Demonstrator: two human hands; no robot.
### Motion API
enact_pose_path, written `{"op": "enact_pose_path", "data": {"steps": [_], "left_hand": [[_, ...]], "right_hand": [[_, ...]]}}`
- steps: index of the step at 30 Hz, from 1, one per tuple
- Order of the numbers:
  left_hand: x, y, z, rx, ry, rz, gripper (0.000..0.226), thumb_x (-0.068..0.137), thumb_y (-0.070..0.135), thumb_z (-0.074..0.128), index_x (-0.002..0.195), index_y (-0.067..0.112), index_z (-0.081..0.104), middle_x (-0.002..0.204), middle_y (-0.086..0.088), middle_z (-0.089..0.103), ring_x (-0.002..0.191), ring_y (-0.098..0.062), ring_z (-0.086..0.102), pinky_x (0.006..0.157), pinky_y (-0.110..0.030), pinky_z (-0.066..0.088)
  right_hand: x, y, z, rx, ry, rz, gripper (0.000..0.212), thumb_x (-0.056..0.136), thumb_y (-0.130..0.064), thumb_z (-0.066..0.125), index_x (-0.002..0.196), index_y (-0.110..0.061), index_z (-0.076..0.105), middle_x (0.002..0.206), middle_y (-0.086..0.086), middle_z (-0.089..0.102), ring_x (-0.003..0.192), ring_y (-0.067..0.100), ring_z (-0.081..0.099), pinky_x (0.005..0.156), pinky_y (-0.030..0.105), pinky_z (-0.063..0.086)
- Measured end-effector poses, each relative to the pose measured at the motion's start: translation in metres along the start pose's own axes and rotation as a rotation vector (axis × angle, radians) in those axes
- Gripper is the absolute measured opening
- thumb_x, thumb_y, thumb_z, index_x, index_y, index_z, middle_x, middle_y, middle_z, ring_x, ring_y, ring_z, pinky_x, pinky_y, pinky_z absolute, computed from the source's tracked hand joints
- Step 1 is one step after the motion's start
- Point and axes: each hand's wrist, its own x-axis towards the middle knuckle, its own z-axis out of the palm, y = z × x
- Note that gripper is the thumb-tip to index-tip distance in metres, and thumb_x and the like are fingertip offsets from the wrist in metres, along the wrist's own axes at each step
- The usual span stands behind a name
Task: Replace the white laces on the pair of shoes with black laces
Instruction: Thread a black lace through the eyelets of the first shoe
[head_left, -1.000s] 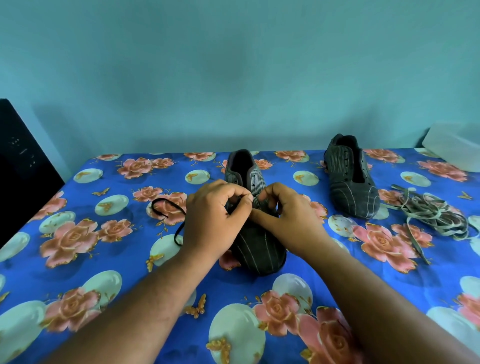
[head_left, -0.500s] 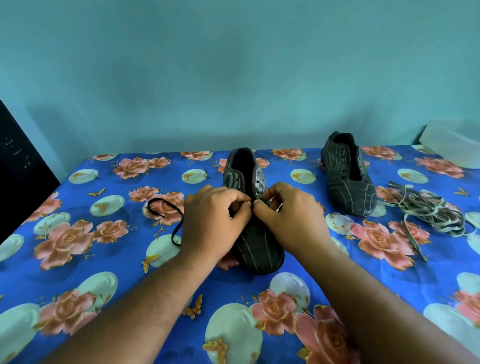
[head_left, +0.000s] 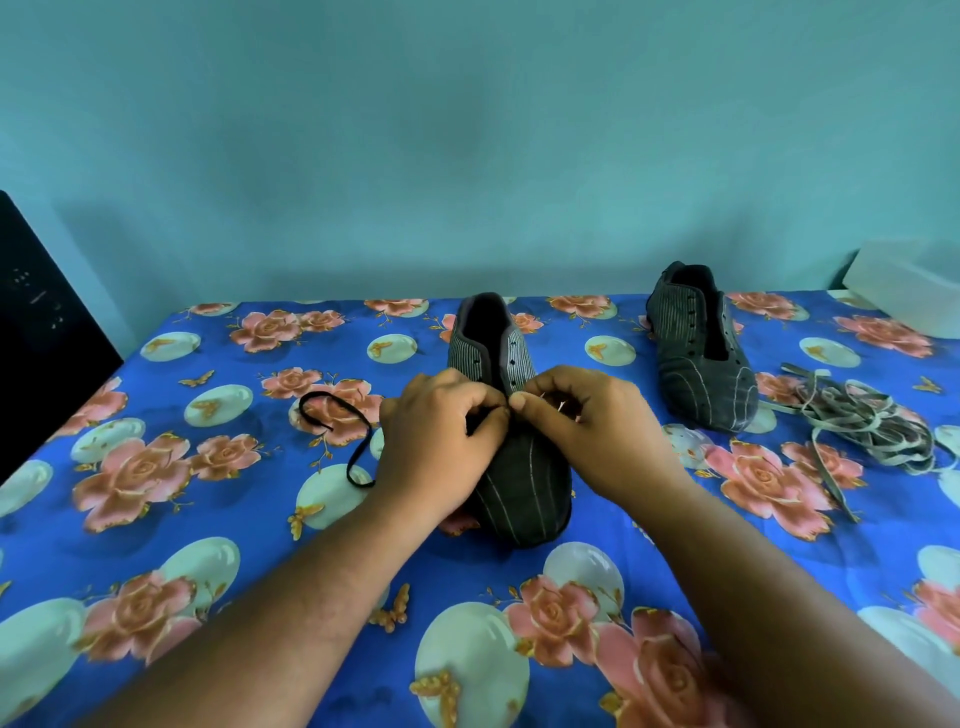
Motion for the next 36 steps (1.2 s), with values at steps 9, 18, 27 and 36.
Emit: {"op": "enact_pose_path", "data": {"steps": [9, 18, 27, 36], "left_hand": [[-0.001, 0.002, 0.002, -0.024, -0.005, -0.071, 0.004, 0.089, 0.037, 0.074, 0.093, 0.036, 0.076, 0.103, 0.013, 0.060, 0.110, -0.019, 0.048, 0.086, -0.037, 0.026], [0.005, -0.013, -0.007, -0.094, -0.061, 0.055, 0.040, 0.078, 0.067, 0.053, 0.103, 0.042, 0.071, 0.111, 0.016, 0.052, 0.115, -0.008, 0.043, 0.096, -0.039, 0.031], [0.007, -0.030, -0.019, -0.203, -0.266, 0.078, 0.075, 0.074, 0.076, 0.064, 0.140, 0.049, 0.043, 0.135, 0.032, 0.040, 0.136, -0.002, 0.038, 0.116, -0.054, 0.029], [0.009, -0.040, -0.025, -0.065, -0.401, -0.047, 0.128, 0.052, 0.094, 0.057, 0.159, 0.042, 0.010, 0.163, 0.011, 0.020, 0.152, -0.012, 0.016, 0.125, -0.048, 0.011]], "right_hand": [[0.005, 0.016, 0.000, 0.229, -0.046, 0.010, 0.006, 0.087, -0.027, 0.078, 0.089, -0.032, 0.078, 0.085, -0.013, 0.076, 0.080, 0.015, 0.071, 0.080, 0.045, 0.059], [0.010, 0.014, -0.013, 0.441, -0.004, 0.154, 0.008, 0.097, -0.015, 0.067, 0.090, -0.012, 0.071, 0.072, -0.006, 0.066, 0.069, 0.010, 0.058, 0.071, 0.030, 0.051], [0.021, 0.040, -0.042, 0.517, 0.451, 0.438, 0.007, 0.101, -0.018, 0.053, 0.098, -0.019, 0.059, 0.091, 0.006, 0.066, 0.060, 0.015, 0.057, 0.055, 0.037, 0.059], [0.009, 0.029, -0.005, -0.231, 0.020, -0.236, 0.035, 0.092, -0.058, 0.052, 0.110, -0.034, 0.070, 0.112, -0.009, 0.062, 0.111, 0.024, 0.051, 0.097, 0.043, 0.042]]}}
